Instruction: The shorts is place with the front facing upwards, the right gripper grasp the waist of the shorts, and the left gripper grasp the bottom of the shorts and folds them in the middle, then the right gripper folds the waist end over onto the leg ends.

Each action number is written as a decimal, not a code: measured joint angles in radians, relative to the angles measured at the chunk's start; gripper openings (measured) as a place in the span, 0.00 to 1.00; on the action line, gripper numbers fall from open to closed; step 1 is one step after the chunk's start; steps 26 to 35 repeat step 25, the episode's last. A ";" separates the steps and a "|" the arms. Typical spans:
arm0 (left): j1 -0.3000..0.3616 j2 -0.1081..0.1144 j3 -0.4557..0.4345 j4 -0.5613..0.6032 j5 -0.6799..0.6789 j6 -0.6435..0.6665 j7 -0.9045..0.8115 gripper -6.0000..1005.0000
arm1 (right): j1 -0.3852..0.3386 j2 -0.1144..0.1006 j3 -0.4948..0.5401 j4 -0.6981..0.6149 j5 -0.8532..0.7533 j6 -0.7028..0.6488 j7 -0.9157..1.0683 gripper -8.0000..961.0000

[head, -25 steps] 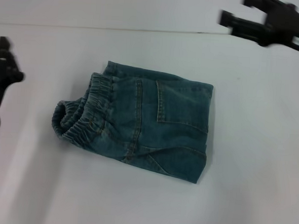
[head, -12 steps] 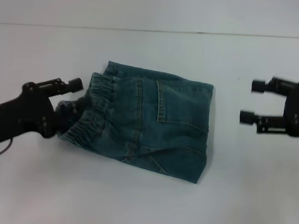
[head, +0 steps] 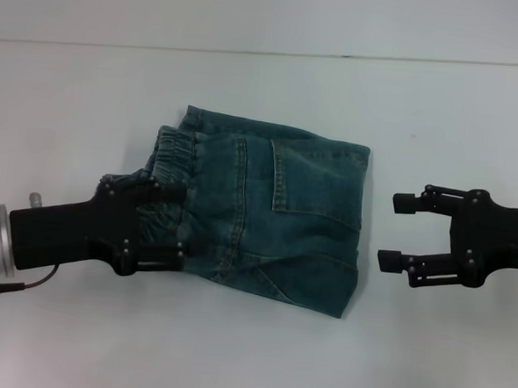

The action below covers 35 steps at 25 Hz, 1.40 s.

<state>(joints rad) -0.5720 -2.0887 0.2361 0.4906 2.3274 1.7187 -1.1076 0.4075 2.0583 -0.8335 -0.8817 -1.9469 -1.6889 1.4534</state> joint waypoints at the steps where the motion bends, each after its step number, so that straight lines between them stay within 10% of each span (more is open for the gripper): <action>1: 0.000 0.000 0.005 0.001 0.000 -0.002 -0.004 0.70 | 0.000 0.001 -0.001 0.000 0.000 0.000 0.000 0.98; 11: 0.005 -0.004 0.015 0.006 -0.005 -0.014 -0.010 0.94 | 0.001 0.008 -0.004 0.000 -0.004 0.005 -0.013 0.99; 35: 0.008 -0.007 0.017 0.008 0.003 -0.015 -0.012 0.93 | 0.017 0.017 -0.004 0.000 -0.011 0.005 -0.016 0.99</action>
